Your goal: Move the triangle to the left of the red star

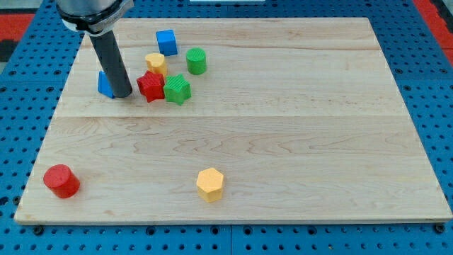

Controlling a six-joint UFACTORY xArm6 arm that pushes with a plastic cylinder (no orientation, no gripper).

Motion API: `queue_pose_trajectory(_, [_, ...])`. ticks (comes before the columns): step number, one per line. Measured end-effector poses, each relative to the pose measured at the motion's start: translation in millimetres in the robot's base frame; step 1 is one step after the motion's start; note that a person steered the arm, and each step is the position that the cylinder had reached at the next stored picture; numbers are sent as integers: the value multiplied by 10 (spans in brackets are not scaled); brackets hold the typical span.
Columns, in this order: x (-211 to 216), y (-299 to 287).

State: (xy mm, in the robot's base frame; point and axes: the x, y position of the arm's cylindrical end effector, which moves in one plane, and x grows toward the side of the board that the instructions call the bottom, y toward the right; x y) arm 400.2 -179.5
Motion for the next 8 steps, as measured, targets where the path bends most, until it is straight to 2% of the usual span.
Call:
queue_pose_trajectory(1, [182,-289])
queue_pose_trajectory(3, [-218,-772])
queue_pose_trajectory(4, [-382,-655])
queue_pose_trajectory(5, [-358,-637])
queue_pose_trajectory(6, [163,-617])
queue_pose_trajectory(7, [-96,-348])
queue_pose_trajectory(8, [-321,-332])
